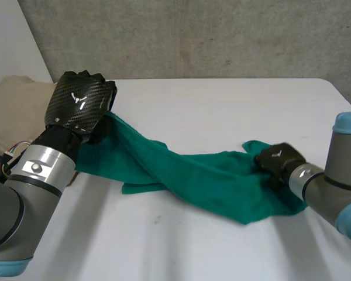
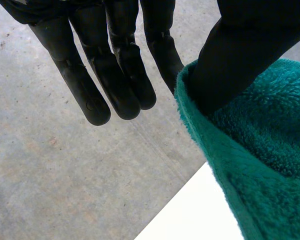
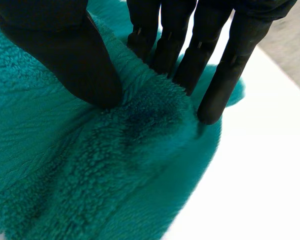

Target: Fold the laundry.

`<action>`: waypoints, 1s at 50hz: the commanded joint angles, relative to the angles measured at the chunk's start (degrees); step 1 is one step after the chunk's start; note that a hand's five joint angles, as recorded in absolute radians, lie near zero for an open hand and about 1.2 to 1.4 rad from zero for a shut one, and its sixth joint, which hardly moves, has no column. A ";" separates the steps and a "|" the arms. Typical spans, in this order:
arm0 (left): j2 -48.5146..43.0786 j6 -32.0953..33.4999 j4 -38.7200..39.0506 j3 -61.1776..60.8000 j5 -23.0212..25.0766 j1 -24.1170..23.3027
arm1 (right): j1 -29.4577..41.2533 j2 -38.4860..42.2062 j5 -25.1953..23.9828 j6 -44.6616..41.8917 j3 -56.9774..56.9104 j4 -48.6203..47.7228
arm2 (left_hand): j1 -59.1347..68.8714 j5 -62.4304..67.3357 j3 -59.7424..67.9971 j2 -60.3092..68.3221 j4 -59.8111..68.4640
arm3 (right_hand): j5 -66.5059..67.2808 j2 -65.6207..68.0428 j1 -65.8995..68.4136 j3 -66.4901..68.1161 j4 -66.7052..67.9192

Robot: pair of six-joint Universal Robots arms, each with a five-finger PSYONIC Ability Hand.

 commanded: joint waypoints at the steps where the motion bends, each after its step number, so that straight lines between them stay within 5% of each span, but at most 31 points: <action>1: 1.08 0.47 -0.35 0.14 0.00 -0.02 | -0.31 -16.53 0.86 1.86 0.13 0.72 | 12.54 13.94 11.42 11.28 11.16 | 13.81 12.41 15.03 12.34 11.59; 14: 3.28 1.08 -17.66 0.85 0.79 4.46 | -9.09 -27.18 -1.33 -13.49 -9.45 34.72 | 12.54 13.94 11.42 11.28 11.16 | 13.81 12.41 15.03 12.34 11.59; 22: -9.98 4.85 -19.69 4.79 0.62 4.73 | -9.45 -20.88 -3.27 -19.15 -8.22 34.84 | 12.54 13.94 11.42 11.28 11.16 | 13.81 12.41 15.03 12.34 11.59; 30: -22.11 15.93 -13.72 25.08 0.27 3.94 | -9.01 -8.73 0.07 -3.61 -24.64 18.25 | 12.54 13.94 11.42 11.28 11.16 | 13.81 12.41 15.03 12.34 11.59; 35: -24.41 15.15 -2.04 41.43 -0.26 3.59 | -8.49 -7.15 5.60 7.90 -33.62 -1.42 | 12.54 13.94 11.42 11.28 11.16 | 13.81 12.41 15.03 12.34 11.59; 41: -24.41 7.33 10.11 51.64 -3.59 3.93 | -6.11 -10.04 10.71 13.55 -30.30 -28.40 | 12.54 13.94 11.42 11.28 11.16 | 13.81 12.41 15.03 12.34 11.59; 50: -23.79 4.33 5.02 44.72 -5.97 3.67 | -4.97 -9.87 8.78 12.93 -25.10 -29.68 | 12.54 13.94 11.42 11.28 11.16 | 13.81 12.41 15.03 12.34 11.59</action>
